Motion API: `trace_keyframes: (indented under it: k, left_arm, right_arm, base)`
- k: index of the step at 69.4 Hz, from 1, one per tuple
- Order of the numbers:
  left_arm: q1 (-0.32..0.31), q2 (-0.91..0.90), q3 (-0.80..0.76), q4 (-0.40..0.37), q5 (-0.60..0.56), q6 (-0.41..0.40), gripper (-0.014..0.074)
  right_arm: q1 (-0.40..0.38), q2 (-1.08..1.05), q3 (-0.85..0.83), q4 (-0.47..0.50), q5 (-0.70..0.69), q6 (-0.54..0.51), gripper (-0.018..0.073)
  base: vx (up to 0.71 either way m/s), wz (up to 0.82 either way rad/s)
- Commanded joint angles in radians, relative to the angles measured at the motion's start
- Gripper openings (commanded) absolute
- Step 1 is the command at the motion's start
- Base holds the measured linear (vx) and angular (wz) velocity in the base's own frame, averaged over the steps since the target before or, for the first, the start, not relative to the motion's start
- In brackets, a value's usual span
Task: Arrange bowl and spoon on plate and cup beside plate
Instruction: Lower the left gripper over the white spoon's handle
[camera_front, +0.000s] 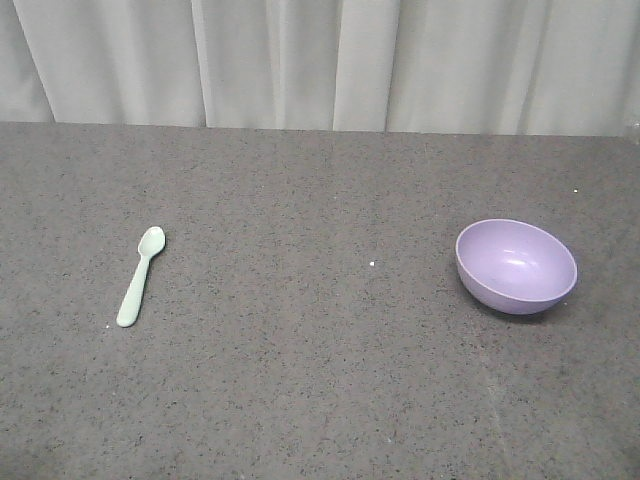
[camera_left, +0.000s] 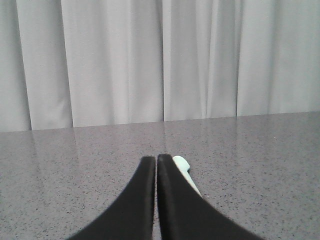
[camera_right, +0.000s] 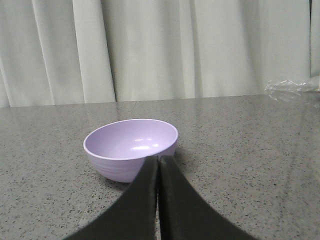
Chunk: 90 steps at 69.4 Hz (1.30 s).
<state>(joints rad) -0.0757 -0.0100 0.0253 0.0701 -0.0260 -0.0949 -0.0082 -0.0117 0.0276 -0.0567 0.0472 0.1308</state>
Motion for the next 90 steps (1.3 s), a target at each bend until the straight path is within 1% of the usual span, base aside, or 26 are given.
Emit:
trace_keyframes:
  k: [1, 6, 17, 24, 30, 38, 45, 53, 60, 67, 75, 81, 86, 90]
  left_arm:
    - [0.000, -0.015, -0.007, -0.004, -0.075, -0.009, -0.0006]
    - [0.000, -0.015, -0.007, -0.004, -0.097, -0.009, -0.0006]
    - [0.000, -0.015, -0.010, -0.004, -0.102, -0.012, -0.0006]
    - [0.000, -0.015, -0.046, -0.025, -0.087, -0.015, -0.0006]
    - [0.000, 0.000, -0.114, -0.034, -0.059, -0.015, -0.0006]
    - [0.000, 0.085, -0.257, -0.034, 0.026, -0.015, -0.0006]
    - [0.000, 0.227, -0.415, -0.045, 0.139, -0.015, -0.0006]
    - [0.000, 0.401, -0.645, -0.049, 0.353, -0.014, -0.0006]
    - [0.000, 0.566, -0.841, -0.048, 0.563, -0.011, -0.0006]
    - [0.000, 0.705, -0.994, -0.048, 0.724, -0.011, -0.0006]
    - [0.000, 0.845, -1.136, -0.049, 0.921, -0.011, -0.0006]
    - [0.000, 0.930, -1.206, -0.049, 1.053, -0.011, -0.0006]
    - [0.000, 0.989, -1.239, -0.049, 1.111, -0.011, -0.0006]
    - [0.000, 1.019, -1.242, -0.049, 1.122, -0.011, -0.0006]
  right_arm:
    - [-0.005, -0.009, 0.005, -0.007, -0.070, -0.002, -0.0011]
    - [-0.005, -0.009, 0.005, -0.007, -0.075, -0.002, -0.0011]
    - [-0.005, -0.009, 0.003, -0.009, -0.083, -0.002, -0.0011]
    - [-0.005, -0.009, -0.012, -0.007, -0.081, -0.002, -0.0011]
    - [-0.005, 0.000, -0.073, -0.007, -0.053, -0.002, -0.0011]
    - [-0.005, 0.061, -0.230, -0.007, 0.076, -0.002, -0.0011]
    - [-0.005, 0.154, -0.391, -0.008, 0.230, -0.002, -0.0011]
    - [-0.005, 0.289, -0.597, -0.008, 0.438, -0.002, -0.0011]
    - [-0.005, 0.410, -0.760, -0.008, 0.627, -0.003, -0.0011]
    - [-0.005, 0.529, -0.919, -0.008, 0.807, -0.008, -0.0011]
    - [-0.005, 0.645, -1.039, -0.007, 0.925, -0.046, -0.0011]
    - [-0.005, 0.712, -1.084, 0.000, 0.986, -0.052, -0.0011]
    - [-0.005, 0.746, -1.091, 0.006, 1.001, -0.050, -0.0011]
    - [-0.005, 0.762, -1.091, 0.019, 1.004, -0.050, -0.0011]
  base:
    - [0.00, 0.00]
    - [0.00, 0.00]
    - [0.00, 0.00]
    - [0.00, 0.00]
    - [0.00, 0.00]
    - [0.00, 0.00]
    - [0.00, 0.00]
    - [0.00, 0.00]
    - [0.00, 0.00]
    - [0.00, 0.00]
    - [0.00, 0.00]
    - [0.00, 0.00]
    - [0.00, 0.00]
    - [0.00, 0.00]
